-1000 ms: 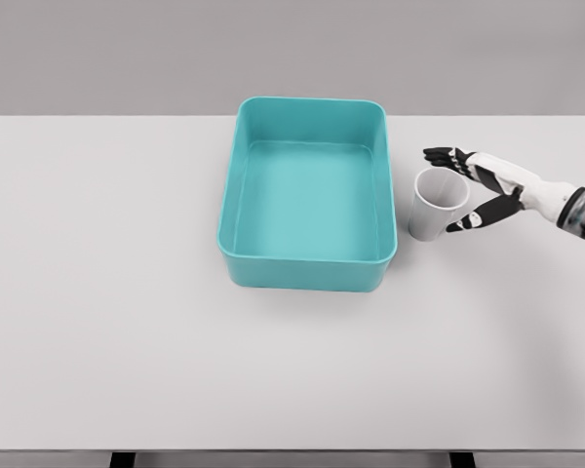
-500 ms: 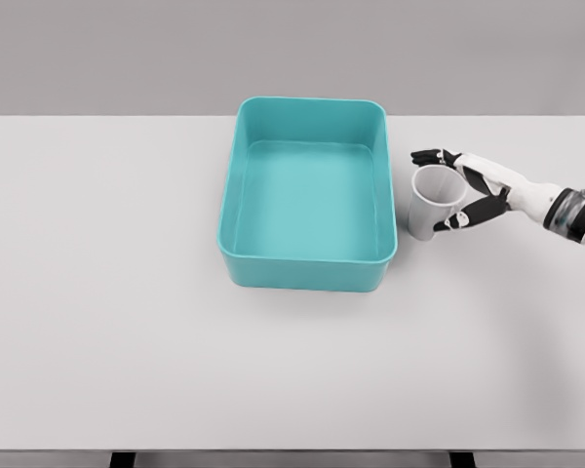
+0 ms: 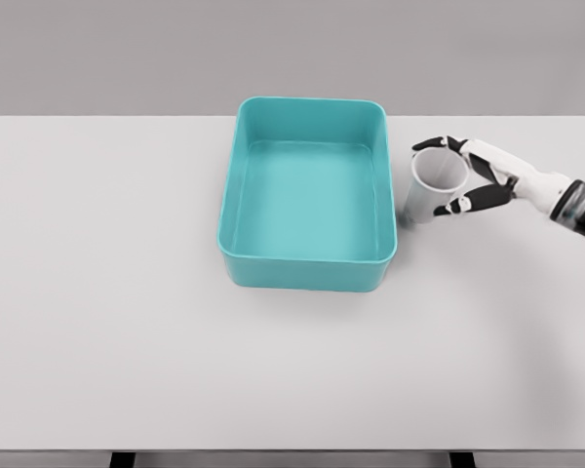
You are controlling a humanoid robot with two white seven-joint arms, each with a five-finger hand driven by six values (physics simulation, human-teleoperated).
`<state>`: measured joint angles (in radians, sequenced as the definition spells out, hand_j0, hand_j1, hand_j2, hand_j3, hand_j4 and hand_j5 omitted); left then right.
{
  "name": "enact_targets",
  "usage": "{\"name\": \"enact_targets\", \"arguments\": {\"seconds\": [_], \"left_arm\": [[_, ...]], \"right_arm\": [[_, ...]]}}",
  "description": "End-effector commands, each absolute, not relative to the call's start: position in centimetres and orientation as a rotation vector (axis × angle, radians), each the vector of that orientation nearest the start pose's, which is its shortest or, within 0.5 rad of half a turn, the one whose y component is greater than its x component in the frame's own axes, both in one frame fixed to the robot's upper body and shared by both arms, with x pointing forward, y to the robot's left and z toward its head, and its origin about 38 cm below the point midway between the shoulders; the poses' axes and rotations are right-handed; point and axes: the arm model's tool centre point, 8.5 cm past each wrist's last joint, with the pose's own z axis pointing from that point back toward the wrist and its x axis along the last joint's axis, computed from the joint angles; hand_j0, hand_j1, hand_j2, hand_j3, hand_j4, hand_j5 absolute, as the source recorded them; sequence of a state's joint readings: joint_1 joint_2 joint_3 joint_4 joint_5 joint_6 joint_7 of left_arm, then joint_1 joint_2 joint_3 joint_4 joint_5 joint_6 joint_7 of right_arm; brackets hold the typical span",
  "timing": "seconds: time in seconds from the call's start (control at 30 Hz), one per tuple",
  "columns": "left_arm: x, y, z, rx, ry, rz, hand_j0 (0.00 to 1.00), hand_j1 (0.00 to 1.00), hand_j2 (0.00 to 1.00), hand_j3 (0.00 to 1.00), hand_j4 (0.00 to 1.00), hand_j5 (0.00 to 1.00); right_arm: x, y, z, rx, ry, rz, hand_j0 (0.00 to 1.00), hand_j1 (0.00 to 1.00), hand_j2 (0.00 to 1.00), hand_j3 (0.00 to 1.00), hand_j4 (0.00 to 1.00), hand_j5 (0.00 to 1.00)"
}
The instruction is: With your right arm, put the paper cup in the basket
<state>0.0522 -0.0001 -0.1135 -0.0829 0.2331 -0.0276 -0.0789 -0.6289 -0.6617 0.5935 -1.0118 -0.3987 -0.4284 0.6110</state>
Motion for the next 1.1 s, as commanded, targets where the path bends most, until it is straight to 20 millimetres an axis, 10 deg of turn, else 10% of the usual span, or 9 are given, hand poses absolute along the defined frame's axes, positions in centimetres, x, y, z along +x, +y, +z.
{"name": "enact_targets", "arguments": {"seconds": [0.0, 0.47, 1.07], "left_arm": [[-0.2, 26.2, -26.3, -0.002, -0.067, 0.115, 1.0, 1.0, 1.0, 1.0, 1.0, 1.0], [-0.2, 26.2, -26.3, -0.001, -0.067, 0.115, 1.0, 1.0, 1.0, 1.0, 1.0, 1.0], [-0.2, 26.2, -26.3, -0.001, -0.067, 0.115, 1.0, 1.0, 1.0, 1.0, 1.0, 1.0]], "right_arm": [[47.6, -35.5, 17.1, 0.141, -1.621, 1.079, 0.8, 0.8, 0.8, 0.8, 0.8, 0.8], [47.4, -33.8, 23.3, 0.033, -1.828, 1.242, 0.76, 0.76, 0.76, 0.76, 0.76, 0.76], [47.8, -19.3, 24.8, -0.089, -1.789, 1.603, 0.76, 0.76, 0.76, 0.76, 0.76, 0.76]]}}
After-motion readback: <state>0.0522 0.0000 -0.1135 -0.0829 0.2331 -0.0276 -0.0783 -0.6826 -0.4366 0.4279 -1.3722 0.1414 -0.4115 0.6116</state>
